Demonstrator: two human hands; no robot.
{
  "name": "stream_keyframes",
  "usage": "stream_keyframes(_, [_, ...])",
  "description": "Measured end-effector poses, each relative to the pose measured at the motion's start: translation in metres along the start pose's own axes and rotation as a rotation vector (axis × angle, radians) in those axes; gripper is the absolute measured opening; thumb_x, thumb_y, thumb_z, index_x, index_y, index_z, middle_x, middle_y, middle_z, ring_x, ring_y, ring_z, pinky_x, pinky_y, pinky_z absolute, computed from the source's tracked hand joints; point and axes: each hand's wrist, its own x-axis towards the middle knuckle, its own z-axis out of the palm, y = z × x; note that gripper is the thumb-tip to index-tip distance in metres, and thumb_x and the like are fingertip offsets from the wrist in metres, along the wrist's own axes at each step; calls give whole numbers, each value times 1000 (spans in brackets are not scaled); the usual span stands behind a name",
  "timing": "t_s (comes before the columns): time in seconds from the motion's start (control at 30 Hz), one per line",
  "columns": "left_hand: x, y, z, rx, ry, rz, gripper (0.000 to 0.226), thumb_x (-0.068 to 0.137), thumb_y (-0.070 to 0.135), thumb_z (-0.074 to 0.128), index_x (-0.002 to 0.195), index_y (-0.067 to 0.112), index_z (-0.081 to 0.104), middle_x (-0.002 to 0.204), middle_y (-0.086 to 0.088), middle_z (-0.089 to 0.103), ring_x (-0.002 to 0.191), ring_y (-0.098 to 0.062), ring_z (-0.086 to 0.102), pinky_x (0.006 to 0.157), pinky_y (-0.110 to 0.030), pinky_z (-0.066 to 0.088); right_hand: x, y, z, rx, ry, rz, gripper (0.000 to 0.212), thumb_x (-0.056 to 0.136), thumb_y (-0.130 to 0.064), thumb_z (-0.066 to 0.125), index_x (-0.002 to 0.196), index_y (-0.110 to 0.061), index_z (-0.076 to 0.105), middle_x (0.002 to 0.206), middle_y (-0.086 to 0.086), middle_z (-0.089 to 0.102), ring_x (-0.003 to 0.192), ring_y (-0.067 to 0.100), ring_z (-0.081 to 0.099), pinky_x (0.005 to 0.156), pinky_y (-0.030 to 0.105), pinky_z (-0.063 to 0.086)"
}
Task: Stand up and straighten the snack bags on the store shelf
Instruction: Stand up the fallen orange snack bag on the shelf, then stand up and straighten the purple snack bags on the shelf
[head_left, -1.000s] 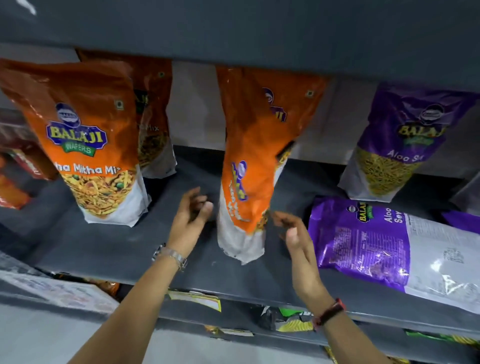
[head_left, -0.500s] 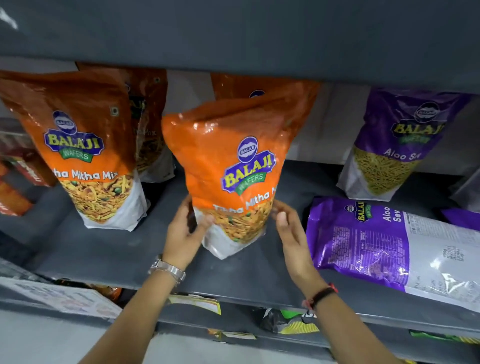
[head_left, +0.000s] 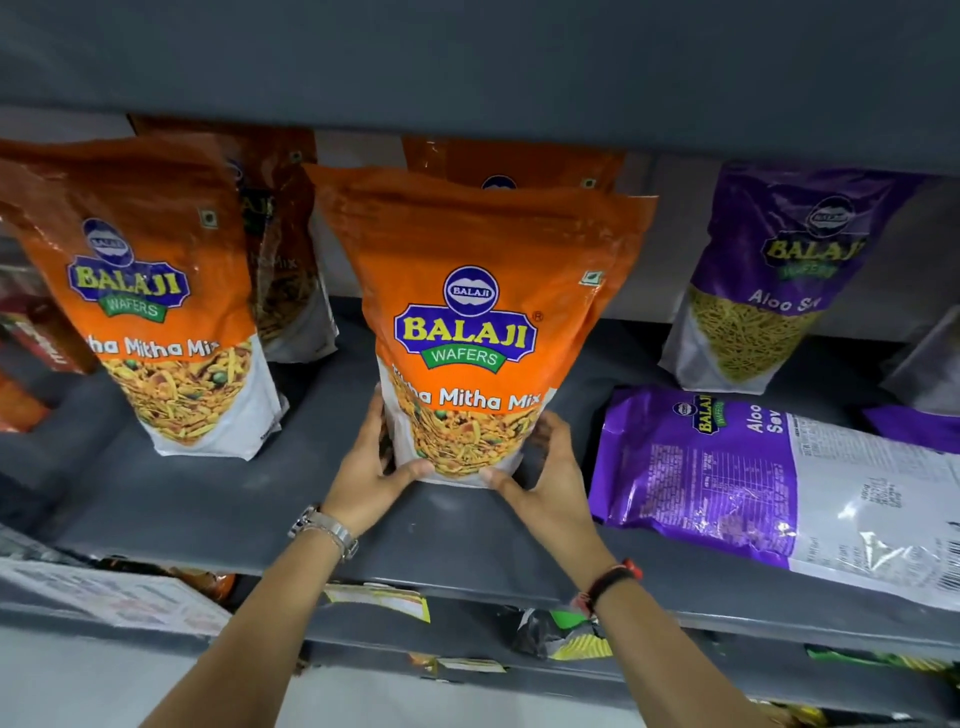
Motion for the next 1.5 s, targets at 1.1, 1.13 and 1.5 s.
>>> stream_keyframes(1.1, [-27,104,266,-552,165,-219,25,86,-1,48,66,10,60,53,5,70,53,-6,66,53,-20,57,14,49,-371,-170,-461,250,29,78,-2,65,105,-1,55,93,8,60,85,14,55,77,19,45])
stream_keyframes(1.13, [-23,116,259,-501,157,-138,26,86,-2,46,68,11,61,54,8,71,54,-4,65,54,-18,57,9,50,-368,-116,-445,237,36,76,1,65,110,1,52,90,5,60,82,12,56,73,14,46])
stream_keyframes(1.5, [19,160,235,-197,169,197,32,88,7,46,65,23,61,57,23,68,60,10,58,59,-8,48,-9,80,-292,-122,-145,131,59,64,-7,79,114,-7,48,120,21,53,112,31,54,99,51,43])
